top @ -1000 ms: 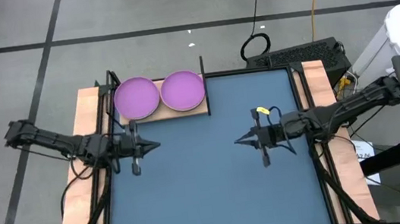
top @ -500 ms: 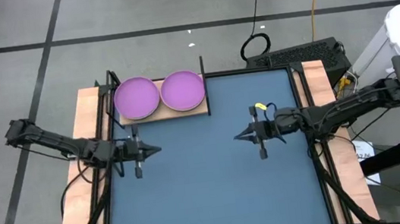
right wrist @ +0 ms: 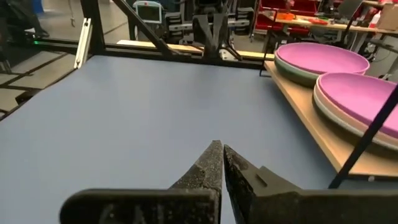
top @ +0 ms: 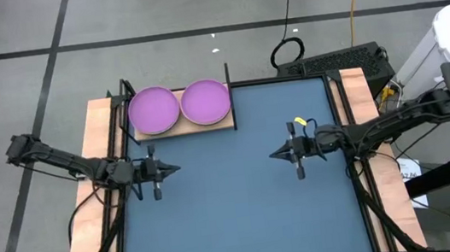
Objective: Place and stack plates onto a shelf
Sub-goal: Return to Home Position
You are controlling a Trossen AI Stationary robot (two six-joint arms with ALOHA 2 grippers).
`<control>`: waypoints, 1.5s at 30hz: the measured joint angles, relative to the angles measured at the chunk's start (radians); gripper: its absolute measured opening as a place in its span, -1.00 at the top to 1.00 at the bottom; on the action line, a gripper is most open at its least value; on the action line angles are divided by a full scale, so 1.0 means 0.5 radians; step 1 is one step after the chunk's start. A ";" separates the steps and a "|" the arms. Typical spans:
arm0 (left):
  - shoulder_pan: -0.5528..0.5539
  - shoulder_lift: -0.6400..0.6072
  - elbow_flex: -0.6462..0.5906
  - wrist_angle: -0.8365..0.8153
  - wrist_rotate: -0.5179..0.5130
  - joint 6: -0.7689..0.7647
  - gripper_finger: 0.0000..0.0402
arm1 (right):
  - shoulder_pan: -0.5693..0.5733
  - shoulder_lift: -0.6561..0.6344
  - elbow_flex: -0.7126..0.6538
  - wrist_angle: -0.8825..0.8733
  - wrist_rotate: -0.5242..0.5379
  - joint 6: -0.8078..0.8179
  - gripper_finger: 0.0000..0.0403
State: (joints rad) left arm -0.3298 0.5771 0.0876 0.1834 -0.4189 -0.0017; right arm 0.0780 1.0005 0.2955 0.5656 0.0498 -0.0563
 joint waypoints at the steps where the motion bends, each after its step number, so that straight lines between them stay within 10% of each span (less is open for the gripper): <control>1: 0.000 -0.013 -0.002 -0.016 -0.004 0.003 0.99 | 0.000 -0.021 -0.025 0.005 0.000 0.001 1.00; 16: 0.000 -0.391 -0.076 -0.232 0.009 0.041 0.99 | 0.017 -0.553 -0.543 0.384 -0.208 0.104 1.00; 45: 0.000 -0.940 -0.153 -0.235 -0.054 0.284 0.99 | 0.014 -0.836 -0.559 0.041 -0.208 0.045 1.00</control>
State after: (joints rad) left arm -0.3298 0.1072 0.0113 0.0658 -0.4458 0.1400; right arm 0.0849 0.5825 0.0158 0.5860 -0.0540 -0.0337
